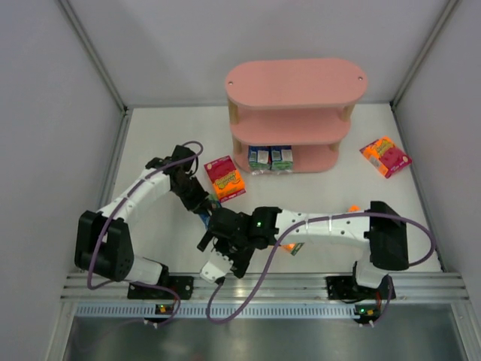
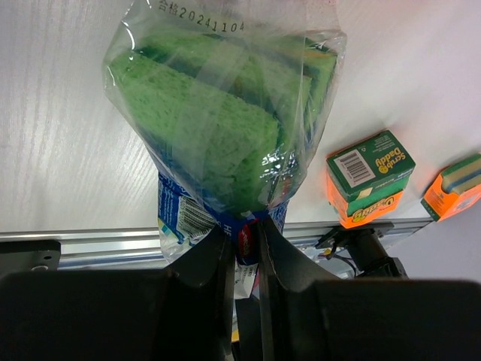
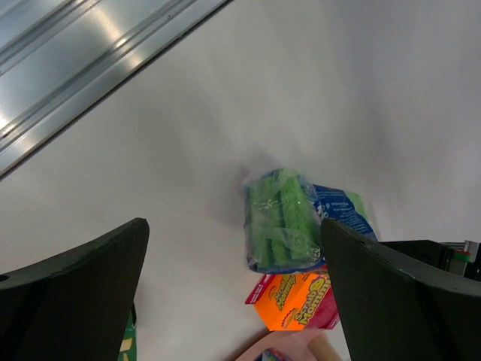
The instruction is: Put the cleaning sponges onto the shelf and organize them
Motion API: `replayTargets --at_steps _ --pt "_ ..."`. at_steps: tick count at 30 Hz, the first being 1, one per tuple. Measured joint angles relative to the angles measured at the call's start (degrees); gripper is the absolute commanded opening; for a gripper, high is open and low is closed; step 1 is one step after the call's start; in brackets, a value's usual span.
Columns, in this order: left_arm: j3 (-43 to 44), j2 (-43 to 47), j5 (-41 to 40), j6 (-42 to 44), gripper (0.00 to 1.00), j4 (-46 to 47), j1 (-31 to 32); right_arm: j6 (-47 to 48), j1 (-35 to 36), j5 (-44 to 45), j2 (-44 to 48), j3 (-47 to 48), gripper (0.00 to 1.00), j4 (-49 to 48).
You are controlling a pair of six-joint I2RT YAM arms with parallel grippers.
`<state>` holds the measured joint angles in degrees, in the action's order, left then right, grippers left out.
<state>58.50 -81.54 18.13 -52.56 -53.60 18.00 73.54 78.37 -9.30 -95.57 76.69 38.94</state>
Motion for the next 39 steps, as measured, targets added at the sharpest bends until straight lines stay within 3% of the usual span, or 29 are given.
replayTargets --at_steps 9,13,18,22,24,34,39 --pt "0.0 -2.8 0.55 0.22 0.07 0.02 0.37 -0.02 0.17 9.27 -5.73 0.0 0.93 -5.42" --pt "0.0 -2.86 0.83 0.22 0.17 0.02 0.74 -0.02 0.17 12.81 -8.0 -0.11 0.88 -9.44" --pt "-0.02 -2.86 1.51 0.24 0.24 0.02 0.94 0.5 0.17 16.57 -10.54 -0.98 0.72 -14.56" --pt "-0.13 -2.86 2.1 0.37 0.33 0.02 0.94 1.79 0.17 18.97 -11.82 -3.1 0.46 -17.09" --pt "-0.13 -2.84 2.62 0.42 0.39 0.02 0.94 2.03 0.17 19.5 -12.2 -3.78 0.39 -17.57" --pt "-0.28 1.27 4.02 2.4 0.72 0.0 0.94 1.46 0.17 20.13 -12.2 -4.42 0.17 -18.53" --pt "-0.04 6.99 3.23 6.01 0.79 -0.04 0.94 -1.18 0.15 18.49 -11.08 -5.05 0.09 -18.12"
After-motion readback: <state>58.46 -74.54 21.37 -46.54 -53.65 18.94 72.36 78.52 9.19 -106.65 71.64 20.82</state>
